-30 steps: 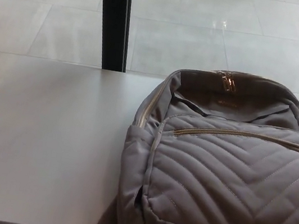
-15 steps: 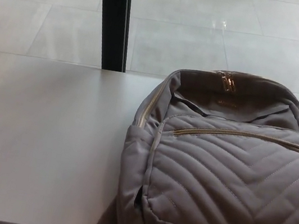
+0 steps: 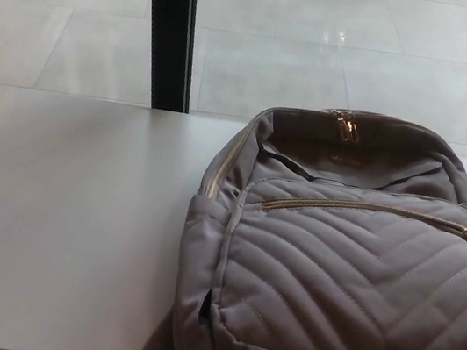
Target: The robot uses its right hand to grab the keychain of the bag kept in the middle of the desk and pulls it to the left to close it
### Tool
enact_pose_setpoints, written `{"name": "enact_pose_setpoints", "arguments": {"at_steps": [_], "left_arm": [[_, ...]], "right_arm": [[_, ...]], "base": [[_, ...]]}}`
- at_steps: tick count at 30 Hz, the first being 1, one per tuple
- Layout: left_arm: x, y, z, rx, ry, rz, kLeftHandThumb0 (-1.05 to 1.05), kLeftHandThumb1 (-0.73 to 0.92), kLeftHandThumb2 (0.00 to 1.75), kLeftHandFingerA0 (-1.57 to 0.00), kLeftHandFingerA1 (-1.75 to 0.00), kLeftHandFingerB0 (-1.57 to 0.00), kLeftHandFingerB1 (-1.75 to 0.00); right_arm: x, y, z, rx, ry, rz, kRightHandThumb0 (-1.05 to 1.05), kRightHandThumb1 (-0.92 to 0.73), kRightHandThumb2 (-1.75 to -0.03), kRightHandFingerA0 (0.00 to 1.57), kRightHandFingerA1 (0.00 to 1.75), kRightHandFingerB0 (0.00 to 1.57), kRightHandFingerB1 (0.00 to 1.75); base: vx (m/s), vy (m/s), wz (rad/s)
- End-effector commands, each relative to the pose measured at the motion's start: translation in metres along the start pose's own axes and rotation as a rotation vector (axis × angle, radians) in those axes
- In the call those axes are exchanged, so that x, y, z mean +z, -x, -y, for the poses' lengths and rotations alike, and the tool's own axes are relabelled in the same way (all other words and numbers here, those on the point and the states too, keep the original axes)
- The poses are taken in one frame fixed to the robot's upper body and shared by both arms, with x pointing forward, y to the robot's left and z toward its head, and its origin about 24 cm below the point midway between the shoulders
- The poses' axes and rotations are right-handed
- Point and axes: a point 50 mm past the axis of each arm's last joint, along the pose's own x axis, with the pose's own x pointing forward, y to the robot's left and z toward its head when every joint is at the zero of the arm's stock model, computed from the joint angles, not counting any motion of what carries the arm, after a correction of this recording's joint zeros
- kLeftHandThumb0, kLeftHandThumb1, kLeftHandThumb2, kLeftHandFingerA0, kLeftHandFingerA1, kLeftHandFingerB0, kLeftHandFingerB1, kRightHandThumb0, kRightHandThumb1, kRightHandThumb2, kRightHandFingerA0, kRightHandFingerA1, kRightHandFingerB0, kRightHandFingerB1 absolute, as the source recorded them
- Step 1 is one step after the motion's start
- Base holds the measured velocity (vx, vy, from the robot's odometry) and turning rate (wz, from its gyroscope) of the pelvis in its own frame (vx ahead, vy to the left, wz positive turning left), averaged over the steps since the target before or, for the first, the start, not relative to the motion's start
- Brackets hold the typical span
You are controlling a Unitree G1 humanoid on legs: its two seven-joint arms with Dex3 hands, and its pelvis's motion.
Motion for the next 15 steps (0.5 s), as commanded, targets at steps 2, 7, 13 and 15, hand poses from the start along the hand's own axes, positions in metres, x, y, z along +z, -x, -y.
{"name": "enact_pose_setpoints", "arguments": {"at_steps": [2, 7, 13, 15], "left_arm": [[0.005, 0.0, -0.003, 0.003, 0.028, 0.024, -0.82, 0.65, 1.04, -0.47, -0.7, -0.32, -0.55], [0.003, 0.0, -0.003, 0.0, 0.032, 0.019, -0.76, 0.61, 1.04, -0.45, -0.69, -0.29, -0.54], [0.002, 0.0, -0.001, 0.001, 0.018, 0.015, -0.75, 0.62, 1.04, -0.45, -0.68, -0.31, -0.54], [0.003, -0.001, 0.0, -0.006, 0.02, 0.02, -0.76, 0.62, 1.04, -0.44, -0.69, -0.3, -0.55]], "right_arm": [[0.002, -0.001, -0.016, 0.07, 0.051, -0.028, -0.2, -0.8, -0.66, 0.83, 1.41, 0.6, 0.43], [-0.004, 0.002, -0.016, 0.087, 0.141, -0.08, -0.08, -0.7, -0.93, 0.8, 1.63, 0.93, 0.78], [-0.009, 0.005, -0.019, 0.009, 0.225, -0.074, -0.1, -0.7, -0.82, 0.73, 1.75, 0.58, 1.62], [-0.009, 0.003, -0.018, -0.011, 0.249, -0.065, -0.1, -0.68, -0.85, 0.72, 1.75, 0.56, 1.66]], "base": [[0.0, 0.0, 0.0], [0.0, 0.0, 0.0], [0.0, 0.0, 0.0], [0.0, 0.0, 0.0]]}}
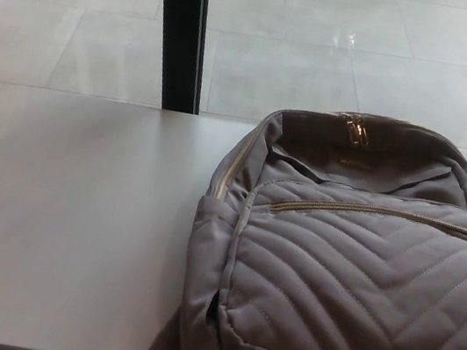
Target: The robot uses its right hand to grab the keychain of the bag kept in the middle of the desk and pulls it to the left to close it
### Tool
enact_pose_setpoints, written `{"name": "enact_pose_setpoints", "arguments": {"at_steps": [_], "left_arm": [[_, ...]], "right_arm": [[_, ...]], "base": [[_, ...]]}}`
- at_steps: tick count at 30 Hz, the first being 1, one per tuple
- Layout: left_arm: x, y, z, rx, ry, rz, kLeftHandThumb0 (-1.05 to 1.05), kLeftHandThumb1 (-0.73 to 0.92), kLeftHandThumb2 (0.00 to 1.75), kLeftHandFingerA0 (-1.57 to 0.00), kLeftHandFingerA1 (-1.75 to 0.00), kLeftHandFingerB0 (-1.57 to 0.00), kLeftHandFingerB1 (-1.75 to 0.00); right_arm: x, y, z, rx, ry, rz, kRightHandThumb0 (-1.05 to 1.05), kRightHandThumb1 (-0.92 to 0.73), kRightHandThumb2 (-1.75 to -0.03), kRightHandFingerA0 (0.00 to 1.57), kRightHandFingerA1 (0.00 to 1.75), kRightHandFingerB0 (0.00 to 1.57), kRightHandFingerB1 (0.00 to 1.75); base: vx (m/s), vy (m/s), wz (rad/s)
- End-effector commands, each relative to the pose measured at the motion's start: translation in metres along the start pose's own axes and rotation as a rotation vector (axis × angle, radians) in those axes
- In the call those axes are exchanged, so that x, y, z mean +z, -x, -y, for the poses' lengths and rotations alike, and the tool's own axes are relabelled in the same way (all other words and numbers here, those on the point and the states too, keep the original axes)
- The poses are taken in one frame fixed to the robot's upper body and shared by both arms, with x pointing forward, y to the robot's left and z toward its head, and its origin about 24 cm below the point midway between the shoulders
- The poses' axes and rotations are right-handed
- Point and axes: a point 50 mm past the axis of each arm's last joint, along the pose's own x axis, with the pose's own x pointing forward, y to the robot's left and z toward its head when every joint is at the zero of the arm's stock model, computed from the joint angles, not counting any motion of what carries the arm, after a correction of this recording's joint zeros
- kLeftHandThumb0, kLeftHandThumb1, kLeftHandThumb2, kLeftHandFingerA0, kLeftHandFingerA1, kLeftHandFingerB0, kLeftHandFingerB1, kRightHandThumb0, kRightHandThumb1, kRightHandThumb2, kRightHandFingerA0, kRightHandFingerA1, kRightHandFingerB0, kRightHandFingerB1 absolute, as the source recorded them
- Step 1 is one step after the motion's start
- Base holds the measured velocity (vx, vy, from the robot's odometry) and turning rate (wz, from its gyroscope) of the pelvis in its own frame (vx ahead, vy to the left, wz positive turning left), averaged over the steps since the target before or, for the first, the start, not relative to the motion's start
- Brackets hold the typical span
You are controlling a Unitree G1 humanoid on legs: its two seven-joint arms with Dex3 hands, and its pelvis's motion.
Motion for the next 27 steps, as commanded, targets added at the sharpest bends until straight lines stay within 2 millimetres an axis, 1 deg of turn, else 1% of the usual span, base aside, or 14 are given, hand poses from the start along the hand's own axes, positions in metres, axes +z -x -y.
{"name": "enact_pose_setpoints", "arguments": {"at_steps": [1, 3, 4, 7, 9, 10, 12, 14, 16, 17, 20, 21, 23, 27], "left_arm": [[0.0009, 0.0011, -0.0013, -0.008, -0.005, 0.01, -0.77, 0.81, 0.64, -0.45, -0.67, -0.35, -0.44], [0.0001, 0.0018, -0.0018, -0.008, 0.008, 0.011, -0.78, 0.63, 1.03, -0.45, -0.69, -0.32, -0.55], [0.0003, 0.002, -0.0019, -0.013, 0.003, 0.01, -0.78, 0.81, 0.64, -0.45, -0.67, -0.36, -0.44], [-0.0009, 0.0021, -0.0019, -0.008, 0.002, 0.002, -0.79, 0.63, 1.04, -0.45, -0.69, -0.32, -0.55], [-0.0011, 0.0017, -0.0014, -0.012, 0.019, 0.003, -0.79, 0.62, 1.03, -0.46, -0.69, -0.32, -0.54], [-0.0013, 0.0017, -0.0011, -0.011, 0.017, 0.004, -0.79, 0.8, 0.63, -0.47, -0.65, -0.36, -0.42], [-0.0017, 0.0014, -0.0011, -0.007, 0.018, 0.0, -0.78, 0.61, 1.03, -0.45, -0.67, -0.29, -0.53], [-0.0013, 0.0011, -0.0006, -0.015, 0.037, 0.004, -0.78, 0.78, 0.63, -0.47, -0.66, -0.37, -0.44], [-0.0005, 0.0012, -0.0007, -0.015, 0.019, 0.005, -0.76, 0.61, 1.04, -0.46, -0.69, -0.31, -0.55], [-0.0005, 0.0014, -0.001, -0.014, 0.016, 0.006, -0.79, 0.79, 0.64, -0.48, -0.67, -0.37, -0.43], [-0.002, 0.002, -0.0016, -0.007, 0.025, 0.003, -0.79, 0.79, 0.63, -0.48, -0.66, -0.38, -0.43], [-0.0022, 0.0025, -0.0021, -0.005, 0.028, 0.005, -0.78, 0.62, 1.03, -0.45, -0.69, -0.33, -0.55], [-0.0029, 0.0032, -0.0033, -0.006, 0.037, 0.0, -0.81, 0.78, 0.63, -0.49, -0.66, -0.38, -0.42], [-0.003, 0.0035, -0.0033, -0.007, 0.03, 0.001, -0.8, 0.79, 0.63, -0.49, -0.67, -0.39, -0.43]], "right_arm": [[-0.0089, 0.0036, -0.0167, 0.023, 0.128, -0.033, -0.13, -0.68, -0.85, 0.77, 1.75, 0.57, 1.6], [-0.0083, 0.003, -0.0173, 0.01, 0.133, -0.042, -0.15, -0.68, -0.82, 0.78, 1.75, 0.64, 1.41], [-0.0083, 0.0026, -0.0174, 0.006, 0.138, -0.032, -0.14, -0.68, -0.83, 0.77, 1.75, 0.61, 1.52], [-0.0057, 0.0031, -0.0168, -0.005, 0.141, -0.018, -0.12, -0.68, -0.85, 0.77, 1.75, 0.57, 1.64], [-0.0065, 0.0027, -0.0163, -0.017, 0.134, -0.013, -0.08, -0.65, -0.87, 0.77, 1.75, 0.58, 1.65], [-0.0065, 0.0025, -0.016, -0.023, 0.131, -0.011, -0.08, -0.66, -0.87, 0.76, 1.75, 0.57, 1.63], [-0.0062, 0.0026, -0.0155, -0.03, 0.131, -0.007, -0.07, -0.64, -0.86, 0.76, 1.75, 0.57, 1.64], [-0.0062, 0.0027, -0.0152, -0.063, 0.09, 0.009, -0.07, -0.64, -0.94, 0.78, 1.75, 0.63, 1.58], [-0.0064, 0.0026, -0.0153, -0.082, 0.073, 0.017, -0.05, -0.63, -0.96, 0.78, 1.75, 0.64, 1.58], [-0.0062, 0.0026, -0.0156, -0.09, 0.063, 0.02, -0.04, -0.63, -0.95, 0.77, 1.75, 0.65, 1.58], [-0.0046, 0.0022, -0.0155, -0.163, -0.012, 0.042, -0.01, -0.59, -1.0, 0.78, 1.75, 0.71, 1.53], [-0.0037, 0.0019, -0.0155, -0.184, -0.048, 0.068, 0.02, -0.57, -1.06, 0.8, 1.75, 0.74, 1.49], [-0.0052, 0.001, -0.0147, -0.256, -0.172, 0.058, -0.08, -0.56, -1.12, 1.14, 1.45, 0.89, 1.25], [-0.0056, 0.0005, -0.0097, -0.385, -0.257, 0.053, -0.03, -0.59, -1.09, 0.81, 1.75, 0.68, 1.58]], "base": [[0.0, 0.0, 0.0], [0.0, 0.0, 0.0], [0.0, 0.0, 0.0], [0.0, 0.0, 0.0], [0.0, 0.0, 0.0], [0.0, 0.0, 0.0], [0.0, 0.0, 0.0], [0.0, 0.0, 0.0], [0.0, 0.0, 0.0], [0.0, 0.0, 0.0], [0.0, 0.0, 0.0], [0.0, 0.0, 0.0], [0.0, 0.0, 0.0], [0.0, 0.0, 0.0]]}}
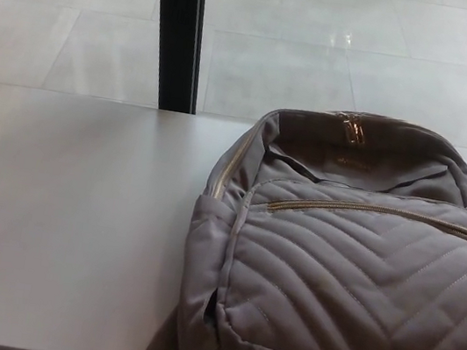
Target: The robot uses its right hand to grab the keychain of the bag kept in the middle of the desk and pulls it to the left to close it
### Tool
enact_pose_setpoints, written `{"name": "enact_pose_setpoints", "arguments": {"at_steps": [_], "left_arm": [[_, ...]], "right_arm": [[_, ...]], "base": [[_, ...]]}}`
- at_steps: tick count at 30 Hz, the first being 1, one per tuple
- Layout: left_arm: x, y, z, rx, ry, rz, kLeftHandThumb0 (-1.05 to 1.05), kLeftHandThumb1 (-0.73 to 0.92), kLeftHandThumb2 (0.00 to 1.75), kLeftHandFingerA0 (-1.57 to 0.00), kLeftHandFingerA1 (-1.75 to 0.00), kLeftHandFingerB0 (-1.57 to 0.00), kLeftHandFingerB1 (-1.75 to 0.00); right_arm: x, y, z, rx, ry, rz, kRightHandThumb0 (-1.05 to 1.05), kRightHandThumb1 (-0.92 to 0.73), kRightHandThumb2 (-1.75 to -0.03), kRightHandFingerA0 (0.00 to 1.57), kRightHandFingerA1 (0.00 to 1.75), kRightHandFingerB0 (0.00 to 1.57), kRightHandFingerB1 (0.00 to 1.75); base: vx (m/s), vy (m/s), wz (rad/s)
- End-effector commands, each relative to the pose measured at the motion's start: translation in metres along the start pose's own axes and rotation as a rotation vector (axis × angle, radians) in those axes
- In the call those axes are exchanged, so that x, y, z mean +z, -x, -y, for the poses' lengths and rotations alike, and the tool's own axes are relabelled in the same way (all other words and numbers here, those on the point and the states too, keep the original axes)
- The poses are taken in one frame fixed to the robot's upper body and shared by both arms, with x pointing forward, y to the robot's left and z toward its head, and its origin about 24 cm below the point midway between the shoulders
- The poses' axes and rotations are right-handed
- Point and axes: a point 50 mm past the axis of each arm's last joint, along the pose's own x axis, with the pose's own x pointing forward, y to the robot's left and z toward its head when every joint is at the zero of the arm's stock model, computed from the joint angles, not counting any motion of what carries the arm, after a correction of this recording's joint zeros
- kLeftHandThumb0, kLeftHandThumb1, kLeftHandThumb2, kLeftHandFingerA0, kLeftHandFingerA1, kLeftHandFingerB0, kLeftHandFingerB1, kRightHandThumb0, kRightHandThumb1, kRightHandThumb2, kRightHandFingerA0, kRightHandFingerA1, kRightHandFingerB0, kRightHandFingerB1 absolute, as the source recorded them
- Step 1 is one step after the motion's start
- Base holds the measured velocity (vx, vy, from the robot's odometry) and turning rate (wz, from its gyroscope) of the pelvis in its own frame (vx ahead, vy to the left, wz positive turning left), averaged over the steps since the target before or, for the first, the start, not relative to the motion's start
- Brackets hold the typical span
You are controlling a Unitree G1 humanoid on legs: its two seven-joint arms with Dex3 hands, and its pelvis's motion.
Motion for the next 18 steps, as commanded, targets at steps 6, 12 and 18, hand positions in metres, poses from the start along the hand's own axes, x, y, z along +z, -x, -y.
{"name": "enact_pose_setpoints", "arguments": {"at_steps": [6, 12, 18], "left_arm": [[-0.001, 0.003, -0.003, 0.0, 0.028, 0.009, -0.78, 0.78, 0.63, -0.44, -0.67, -0.37, -0.44], [0.0, 0.002, -0.003, 0.0, 0.003, 0.002, -0.78, 0.62, 1.03, -0.45, -0.69, -0.34, -0.55], [0.0, 0.003, -0.004, 0.005, 0.002, 0.006, -0.77, 0.62, 1.03, -0.44, -0.69, -0.34, -0.56]], "right_arm": [[-0.004, -0.004, 0.012, -0.289, -0.278, -0.027, 0.09, -0.52, -1.17, 1.14, 1.42, 0.96, 1.26], [-0.002, -0.008, 0.019, -0.341, -0.308, -0.044, 0.0, -0.57, -1.12, 0.83, 1.75, 0.75, 1.53], [0.0, -0.012, 0.02, -0.376, -0.369, -0.054, -0.03, -0.51, -1.16, 1.19, 1.41, 1.0, 1.26]], "base": [[0.0, 0.0, 0.0], [0.0, 0.0, 0.0], [0.0, 0.0, 0.0]]}}
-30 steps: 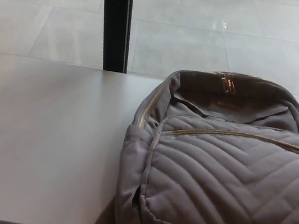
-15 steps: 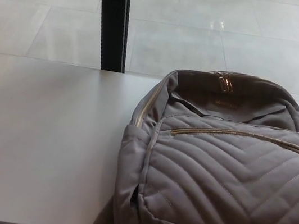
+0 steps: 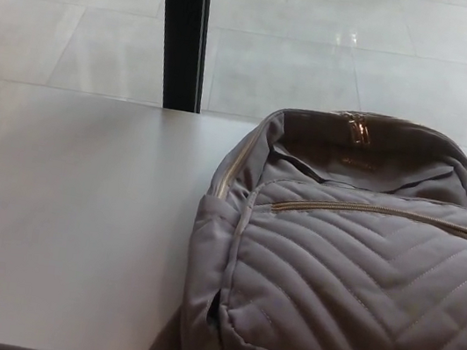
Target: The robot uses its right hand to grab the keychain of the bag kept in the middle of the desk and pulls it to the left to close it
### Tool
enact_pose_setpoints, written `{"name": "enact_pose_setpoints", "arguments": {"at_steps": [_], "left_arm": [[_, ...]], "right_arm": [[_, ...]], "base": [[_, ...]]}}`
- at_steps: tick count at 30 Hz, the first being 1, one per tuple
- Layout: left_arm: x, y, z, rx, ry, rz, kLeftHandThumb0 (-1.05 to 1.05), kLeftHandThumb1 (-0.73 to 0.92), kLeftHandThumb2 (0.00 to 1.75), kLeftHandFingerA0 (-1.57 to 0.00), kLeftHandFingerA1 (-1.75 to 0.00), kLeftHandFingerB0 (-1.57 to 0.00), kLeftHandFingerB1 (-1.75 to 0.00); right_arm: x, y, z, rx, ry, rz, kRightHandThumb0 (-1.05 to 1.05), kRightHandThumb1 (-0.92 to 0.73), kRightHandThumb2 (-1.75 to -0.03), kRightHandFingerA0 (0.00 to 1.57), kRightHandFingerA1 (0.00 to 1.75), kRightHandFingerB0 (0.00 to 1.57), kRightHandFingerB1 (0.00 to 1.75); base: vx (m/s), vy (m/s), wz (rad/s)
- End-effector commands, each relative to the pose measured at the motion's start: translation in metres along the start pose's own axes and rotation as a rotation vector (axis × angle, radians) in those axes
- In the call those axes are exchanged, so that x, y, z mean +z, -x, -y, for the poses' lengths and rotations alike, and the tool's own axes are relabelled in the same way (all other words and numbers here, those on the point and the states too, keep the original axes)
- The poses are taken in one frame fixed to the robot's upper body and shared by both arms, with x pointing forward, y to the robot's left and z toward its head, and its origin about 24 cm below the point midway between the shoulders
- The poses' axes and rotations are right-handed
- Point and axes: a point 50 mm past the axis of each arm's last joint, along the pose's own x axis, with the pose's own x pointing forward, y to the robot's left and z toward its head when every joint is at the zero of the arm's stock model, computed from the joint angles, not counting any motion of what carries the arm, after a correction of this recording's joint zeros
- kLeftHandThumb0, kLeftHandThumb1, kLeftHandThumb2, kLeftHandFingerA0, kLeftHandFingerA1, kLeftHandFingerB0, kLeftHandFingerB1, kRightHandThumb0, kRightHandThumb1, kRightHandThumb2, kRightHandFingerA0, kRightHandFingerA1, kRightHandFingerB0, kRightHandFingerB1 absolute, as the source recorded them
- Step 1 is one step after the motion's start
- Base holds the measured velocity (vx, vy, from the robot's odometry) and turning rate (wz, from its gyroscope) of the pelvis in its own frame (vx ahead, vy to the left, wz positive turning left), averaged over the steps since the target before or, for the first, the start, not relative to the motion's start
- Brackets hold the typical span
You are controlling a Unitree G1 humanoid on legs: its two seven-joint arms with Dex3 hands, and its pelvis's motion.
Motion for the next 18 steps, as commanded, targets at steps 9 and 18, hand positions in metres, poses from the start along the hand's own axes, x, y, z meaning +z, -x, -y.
{"name": "enact_pose_setpoints", "arguments": {"at_steps": [9, 18], "left_arm": [[0.002, 0.004, -0.006, 0.005, -0.012, 0.012, -0.79, 0.8, 0.63, -0.45, -0.66, -0.36, -0.44], [0.005, 0.002, -0.004, 0.004, -0.019, 0.017, -0.79, 0.79, 0.65, -0.45, -0.67, -0.34, -0.45]], "right_arm": [[0.017, -0.019, -0.013, 0.05, -0.075, 0.007, -0.04, -0.53, -1.14, 0.87, 1.75, 0.73, 1.59], [0.05, -0.045, -0.049, 0.196, -0.119, 0.069, -0.15, -0.5, -1.18, 1.2, 1.45, 1.01, 1.31]], "base": [[0.0, 0.0, 0.0], [0.0, 0.0, 0.0]]}}
